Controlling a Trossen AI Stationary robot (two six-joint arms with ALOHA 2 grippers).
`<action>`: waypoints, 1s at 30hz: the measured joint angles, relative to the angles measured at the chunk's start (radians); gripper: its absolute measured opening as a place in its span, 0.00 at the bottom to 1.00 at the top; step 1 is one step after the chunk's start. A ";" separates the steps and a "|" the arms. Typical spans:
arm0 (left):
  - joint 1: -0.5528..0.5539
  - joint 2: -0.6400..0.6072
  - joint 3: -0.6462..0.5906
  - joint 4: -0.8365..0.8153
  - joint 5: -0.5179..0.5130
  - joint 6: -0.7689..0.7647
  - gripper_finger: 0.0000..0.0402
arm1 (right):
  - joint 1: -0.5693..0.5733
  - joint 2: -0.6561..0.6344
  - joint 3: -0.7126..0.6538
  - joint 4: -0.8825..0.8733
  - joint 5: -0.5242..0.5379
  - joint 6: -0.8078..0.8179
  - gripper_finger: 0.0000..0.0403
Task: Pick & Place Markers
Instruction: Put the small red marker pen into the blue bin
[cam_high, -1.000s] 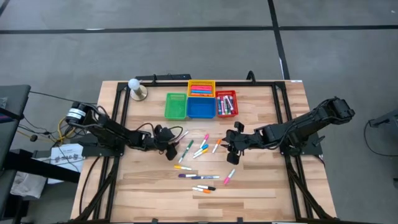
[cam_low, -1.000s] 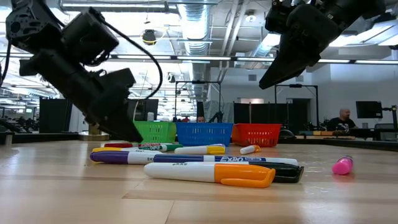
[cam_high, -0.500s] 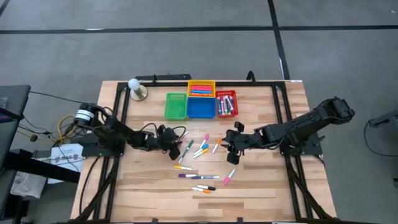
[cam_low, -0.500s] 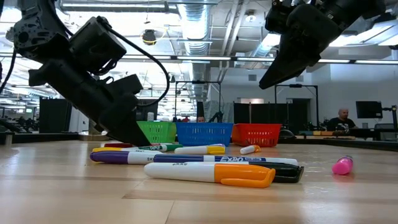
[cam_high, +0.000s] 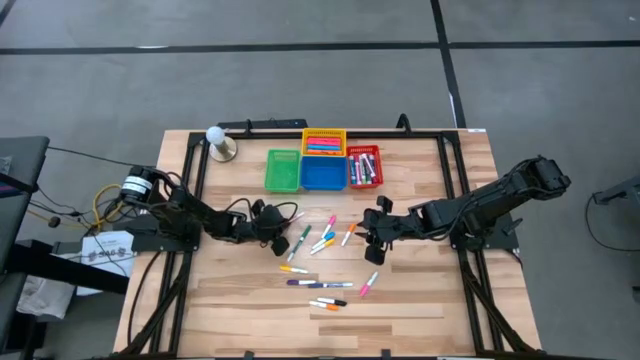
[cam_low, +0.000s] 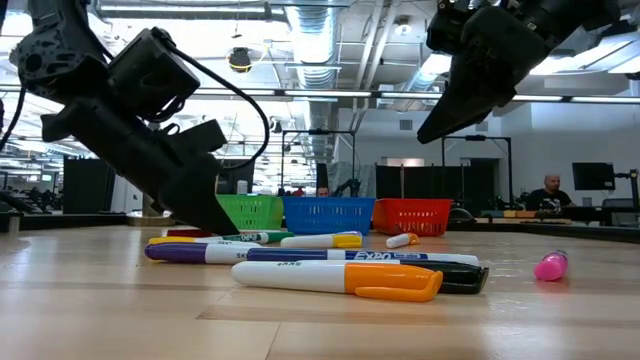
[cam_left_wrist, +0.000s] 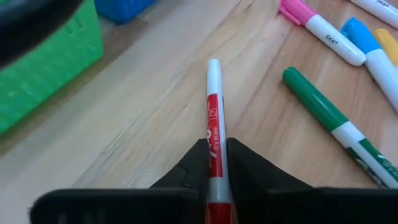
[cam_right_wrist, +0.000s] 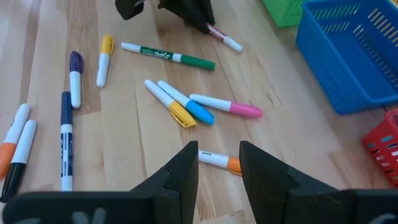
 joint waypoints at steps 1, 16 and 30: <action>0.000 0.000 0.000 0.010 -0.003 0.012 0.14 | 0.003 0.000 0.000 0.000 0.000 0.004 0.26; 0.086 -0.218 0.109 0.089 -0.025 0.463 0.15 | 0.017 0.000 0.000 0.021 0.001 -0.003 0.26; 0.459 -0.046 0.401 0.076 0.355 0.614 0.02 | 0.034 0.000 0.000 0.026 0.002 -0.003 0.26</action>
